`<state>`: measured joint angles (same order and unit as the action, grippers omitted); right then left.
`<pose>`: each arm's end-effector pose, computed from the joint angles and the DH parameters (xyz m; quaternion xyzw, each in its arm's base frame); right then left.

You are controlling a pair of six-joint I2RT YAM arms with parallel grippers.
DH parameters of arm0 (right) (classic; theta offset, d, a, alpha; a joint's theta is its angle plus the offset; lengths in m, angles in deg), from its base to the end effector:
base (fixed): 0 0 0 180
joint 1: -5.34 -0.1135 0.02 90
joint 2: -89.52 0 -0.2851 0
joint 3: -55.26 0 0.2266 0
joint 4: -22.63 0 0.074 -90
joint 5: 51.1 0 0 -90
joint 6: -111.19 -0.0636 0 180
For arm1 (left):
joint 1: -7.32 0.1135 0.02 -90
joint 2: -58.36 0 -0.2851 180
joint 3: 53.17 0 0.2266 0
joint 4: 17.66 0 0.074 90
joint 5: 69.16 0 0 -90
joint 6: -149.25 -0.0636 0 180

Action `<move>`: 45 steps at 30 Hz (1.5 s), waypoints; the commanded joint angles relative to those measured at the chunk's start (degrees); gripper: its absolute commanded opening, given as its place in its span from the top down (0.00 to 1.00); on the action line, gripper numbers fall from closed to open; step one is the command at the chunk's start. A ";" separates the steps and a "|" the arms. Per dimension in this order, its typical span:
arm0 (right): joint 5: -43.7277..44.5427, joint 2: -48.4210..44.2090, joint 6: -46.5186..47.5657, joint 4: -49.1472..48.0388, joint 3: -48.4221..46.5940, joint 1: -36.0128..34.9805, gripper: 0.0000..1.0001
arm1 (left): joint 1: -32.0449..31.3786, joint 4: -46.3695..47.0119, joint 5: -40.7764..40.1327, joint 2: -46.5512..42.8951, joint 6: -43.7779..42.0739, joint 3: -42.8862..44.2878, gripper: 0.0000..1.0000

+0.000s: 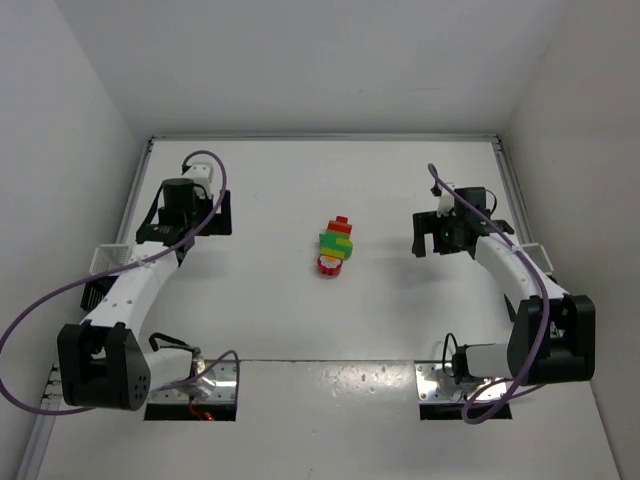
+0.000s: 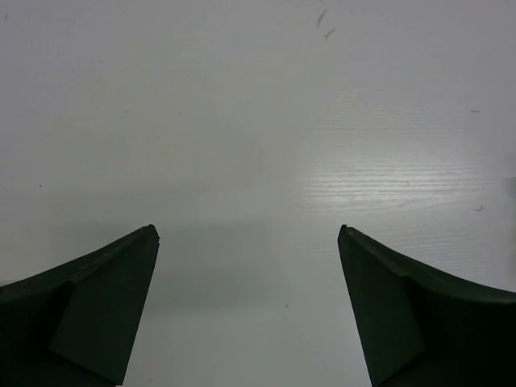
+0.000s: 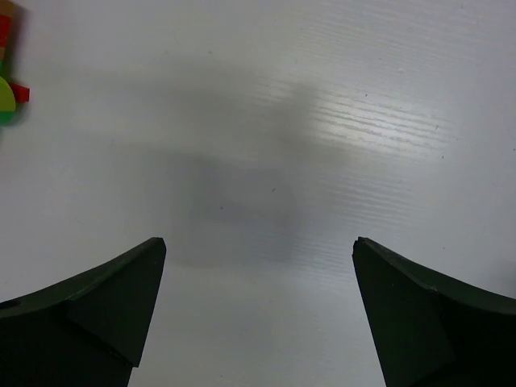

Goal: Sort the legos into containers by color

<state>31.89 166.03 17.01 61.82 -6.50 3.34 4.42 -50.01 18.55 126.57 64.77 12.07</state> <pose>0.2529 0.0166 0.2222 -0.0009 0.9493 0.0747 0.3054 0.2525 -0.0102 0.2870 -0.0295 0.8877 -0.0160 0.4592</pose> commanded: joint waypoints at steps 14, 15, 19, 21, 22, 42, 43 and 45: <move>-9.34 -2.77 0.14 -0.73 0.97 0.07 0.00 | 3.16 -4.54 38.12 2.71 -8.69 1.18 0.03; -10.13 -2.77 0.14 -0.72 0.97 0.07 0.00 | 3.68 -3.67 39.97 3.33 -7.20 0.31 0.03; -12.51 -1.72 0.85 -0.10 0.97 0.07 0.00 | 6.75 -0.33 51.39 8.34 -3.07 -2.68 0.03; -14.18 -1.72 1.45 -0.10 0.45 0.07 0.00 | 7.29 1.43 57.28 11.93 -2.53 -3.39 0.04; -14.96 -0.93 1.46 -0.10 0.45 0.07 0.00 | 7.29 2.57 59.91 13.17 -2.01 -4.00 0.04; -20.15 4.79 2.52 0.95 -0.08 0.07 0.00 | -4.30 42.55 55.20 21.79 26.45 -21.49 0.09; -20.15 4.79 2.52 0.95 -0.08 0.07 0.00 | -5.01 45.35 53.02 21.80 27.43 -21.50 0.09; -20.15 5.32 2.52 0.95 -0.08 0.07 0.00 | -7.20 48.01 50.99 21.80 29.89 -22.20 0.09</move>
<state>13.33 170.77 18.65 63.76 -5.21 3.34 -0.24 -12.15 73.59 147.94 88.70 -9.19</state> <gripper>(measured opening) 0.997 0.908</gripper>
